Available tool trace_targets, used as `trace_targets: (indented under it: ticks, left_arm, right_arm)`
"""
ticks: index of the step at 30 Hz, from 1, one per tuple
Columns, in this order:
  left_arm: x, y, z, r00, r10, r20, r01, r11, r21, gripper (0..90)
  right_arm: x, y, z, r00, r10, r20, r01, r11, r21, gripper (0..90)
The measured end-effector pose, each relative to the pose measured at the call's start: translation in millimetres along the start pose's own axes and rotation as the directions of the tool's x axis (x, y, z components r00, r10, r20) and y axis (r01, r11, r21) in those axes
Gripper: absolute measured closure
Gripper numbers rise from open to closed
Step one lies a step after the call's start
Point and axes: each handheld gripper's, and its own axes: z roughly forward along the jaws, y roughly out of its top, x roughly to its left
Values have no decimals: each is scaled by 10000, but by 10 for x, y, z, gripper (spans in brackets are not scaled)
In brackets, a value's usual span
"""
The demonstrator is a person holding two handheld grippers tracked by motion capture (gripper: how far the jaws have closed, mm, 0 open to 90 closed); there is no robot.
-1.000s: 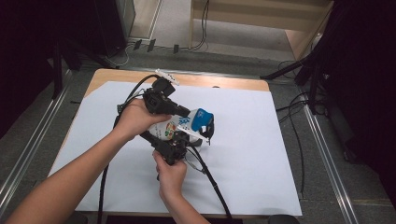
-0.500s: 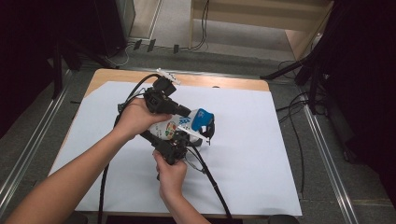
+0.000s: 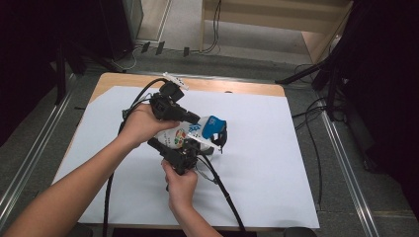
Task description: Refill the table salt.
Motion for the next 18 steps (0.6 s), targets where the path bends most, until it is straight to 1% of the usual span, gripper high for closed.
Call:
trace_targets:
  ticks: [2, 6, 9, 10, 11, 13, 15, 16, 18]
  left_arm:
    - [4, -1, 0, 9999, -152, 36, 152, 9999, 12, 900]
    - [4, 0, 6, 9998, -207, -47, 207, 9998, 47, 900]
    - [3, 6, 9, 9998, -207, -56, 208, 9998, 79, 900]
    - [4, 7, 8, 9998, -200, -48, 200, 9997, 107, 900]
    - [1, 8, 10, 9997, -219, -62, 220, 9997, 76, 900]
    - [-5, 9, 12, 9997, -256, -1, 256, 9996, 85, 900]
    - [-9, 9, 12, 9998, -219, -2, 219, 9997, 93, 900]
    - [-9, 9, 11, 9998, -206, -11, 206, 9998, 81, 900]
    - [-7, 9, 9, 9999, -154, 29, 154, 9998, 116, 900]
  right_arm:
    - [1, -7, 7, 10000, -49, -31, 49, 10000, 7, 663]
    - [5, -10, 0, 9994, -321, 96, 319, 9992, 227, 636]
    - [24, -20, -9, 9969, -741, 272, 734, 9970, 253, 588]
    - [30, -23, -10, 9951, -924, 344, 915, 9954, 271, 585]
    - [40, -26, -11, 9950, -929, 378, 918, 9954, 289, 585]
    - [44, -28, -6, 9923, -1146, 473, 1129, 9929, 362, 600]
    - [46, -29, -6, 9891, -1352, 589, 1327, 9901, 455, 636]
    - [46, -27, -8, 9890, -1351, 605, 1325, 9901, 455, 650]
    - [43, -18, -13, 9918, -1159, 535, 1133, 9923, 492, 667]
